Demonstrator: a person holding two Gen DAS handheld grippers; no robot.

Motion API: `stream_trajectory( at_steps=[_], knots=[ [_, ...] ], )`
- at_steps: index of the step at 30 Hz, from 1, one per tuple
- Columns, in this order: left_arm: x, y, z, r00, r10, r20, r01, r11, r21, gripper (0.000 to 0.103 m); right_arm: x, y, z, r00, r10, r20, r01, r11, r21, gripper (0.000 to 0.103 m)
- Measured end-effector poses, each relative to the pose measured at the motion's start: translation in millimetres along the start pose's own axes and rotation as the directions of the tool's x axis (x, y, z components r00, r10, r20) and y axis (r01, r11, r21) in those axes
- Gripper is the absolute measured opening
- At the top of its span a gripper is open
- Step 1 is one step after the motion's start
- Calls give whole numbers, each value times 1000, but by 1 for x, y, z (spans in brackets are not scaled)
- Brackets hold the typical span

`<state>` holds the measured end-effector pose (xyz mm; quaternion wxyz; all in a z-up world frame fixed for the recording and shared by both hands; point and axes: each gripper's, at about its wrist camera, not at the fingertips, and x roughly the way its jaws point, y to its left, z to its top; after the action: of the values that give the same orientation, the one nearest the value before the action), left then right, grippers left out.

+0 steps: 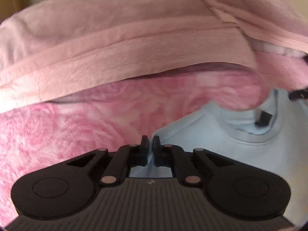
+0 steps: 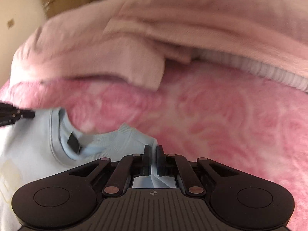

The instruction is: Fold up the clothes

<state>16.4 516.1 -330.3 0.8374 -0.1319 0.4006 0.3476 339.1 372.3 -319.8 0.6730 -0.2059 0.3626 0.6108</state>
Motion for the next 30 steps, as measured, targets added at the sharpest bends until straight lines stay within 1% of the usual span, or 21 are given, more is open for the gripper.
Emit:
stream_trajectory(
  at_steps=[1,2,3,4,5,6,7,9,11,13,14,16,18,19,21,23,24,25,28,29,30],
  knots=[
    [7,-3,0,999,24,-23,-23,999,24,11,3,-2,0,1000,-16,3,16,1000,21,3],
    [7,-7,-1,998,53,-15,-53,998,44,14,11,-3,-3,1000,-22,-16,23,999,39,3],
    [4,-9,-2,996,84,-4,-83,996,45,20,18,-3,-7,999,-24,-43,26,998,60,7],
    [0,-9,-3,994,111,-4,-111,994,22,29,20,-3,-11,999,-26,-47,29,997,78,9],
    [-4,-8,-3,991,136,-5,-136,991,-5,32,10,-1,-15,999,-35,-9,36,995,95,35],
    [-10,-7,-4,989,150,-8,-150,988,-40,31,-5,0,-19,998,-57,22,54,991,120,61],
    [-20,-5,-6,988,152,-9,-152,986,-70,29,-20,1,-24,995,-80,52,72,987,145,64],
    [-40,-3,-11,988,152,-9,-152,980,-131,29,-59,-3,-43,989,-108,102,80,966,245,64],
    [-67,-8,-20,993,116,-11,-116,978,-172,29,-103,-17,-74,989,-114,92,71,921,382,64],
    [-93,-15,-31,997,79,-14,-81,975,-209,29,-153,-37,-117,986,-153,65,96,845,526,64],
    [-105,-19,-36,998,60,-18,-63,972,-227,29,-178,-46,-140,980,-192,46,130,800,586,64],
    [-122,-27,-49,999,17,-40,-27,963,-267,29,-235,-68,-189,956,-294,-3,214,686,696,64],
    [-135,-33,-64,997,-18,-79,-7,949,-315,29,-280,-88,-230,920,-389,-44,276,566,777,63],
    [-141,-36,-72,995,-28,-99,-7,941,-338,29,-293,-100,-243,907,-419,-45,276,508,816,63],
    [-150,-41,-87,991,-36,-131,-15,928,-373,29,-320,-123,-269,876,-479,-55,266,387,883,47],
    [-157,-45,-101,987,-38,-158,-28,916,-399,28,-346,-146,-295,842,-534,-73,245,259,934,47],
    [-159,-46,-106,985,-41,-167,-32,911,-411,29,-355,-157,-305,827,-556,-82,230,203,952,47],
    [-164,-48,-111,984,-42,-171,-35,905,-424,28,-355,-166,-310,823,-562,-84,216,173,961,47],
    [-177,-52,-123,983,-47,-176,-38,892,-450,28,-343,-185,-317,841,-534,-85,191,147,971,47],
    [-182,-54,-126,983,-47,-176,-39,890,-455,28,-340,-187,-318,846,-529,-69,177,156,972,39],
    [-187,-54,-129,984,-46,-175,-40,887,-459,28,-337,-189,-318,853,-518,-63,173,167,971,4]
  ],
)
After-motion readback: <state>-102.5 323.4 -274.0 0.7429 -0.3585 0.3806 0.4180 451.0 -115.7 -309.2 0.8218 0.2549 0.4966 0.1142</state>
